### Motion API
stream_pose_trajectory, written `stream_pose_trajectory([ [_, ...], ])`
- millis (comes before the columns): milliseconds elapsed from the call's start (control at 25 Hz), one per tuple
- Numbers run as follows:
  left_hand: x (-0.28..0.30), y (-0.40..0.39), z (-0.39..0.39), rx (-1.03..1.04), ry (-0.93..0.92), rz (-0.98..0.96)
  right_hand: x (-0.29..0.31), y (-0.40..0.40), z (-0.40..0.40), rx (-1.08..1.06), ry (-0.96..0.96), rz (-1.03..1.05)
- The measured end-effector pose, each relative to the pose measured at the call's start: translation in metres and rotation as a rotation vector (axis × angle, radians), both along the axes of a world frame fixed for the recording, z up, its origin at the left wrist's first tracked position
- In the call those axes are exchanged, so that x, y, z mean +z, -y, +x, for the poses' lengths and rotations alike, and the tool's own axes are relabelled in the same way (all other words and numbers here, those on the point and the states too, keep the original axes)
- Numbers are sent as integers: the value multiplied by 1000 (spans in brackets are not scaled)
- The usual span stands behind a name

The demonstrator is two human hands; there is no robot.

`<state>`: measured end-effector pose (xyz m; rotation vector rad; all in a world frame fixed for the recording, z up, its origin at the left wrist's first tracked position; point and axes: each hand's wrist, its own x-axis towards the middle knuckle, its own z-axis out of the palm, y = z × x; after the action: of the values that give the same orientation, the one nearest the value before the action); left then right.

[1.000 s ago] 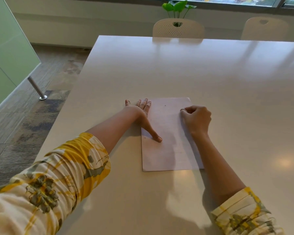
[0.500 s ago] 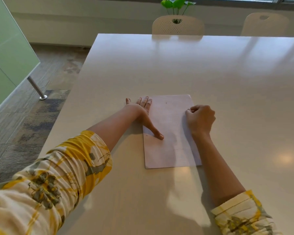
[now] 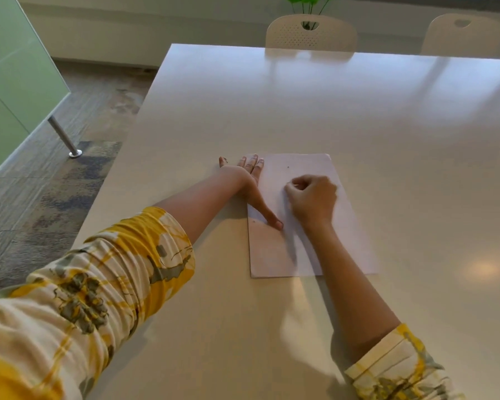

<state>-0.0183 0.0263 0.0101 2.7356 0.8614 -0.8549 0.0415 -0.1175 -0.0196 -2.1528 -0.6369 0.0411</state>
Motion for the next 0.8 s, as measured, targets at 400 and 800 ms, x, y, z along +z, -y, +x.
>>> stream_pose_trajectory([
  [400, 1, -1, 0, 0, -10, -19, 2, -1, 3, 12, -127, 37],
  [800, 1, -1, 1, 5, -22, -31, 10, -4, 16, -87, -110, 23],
])
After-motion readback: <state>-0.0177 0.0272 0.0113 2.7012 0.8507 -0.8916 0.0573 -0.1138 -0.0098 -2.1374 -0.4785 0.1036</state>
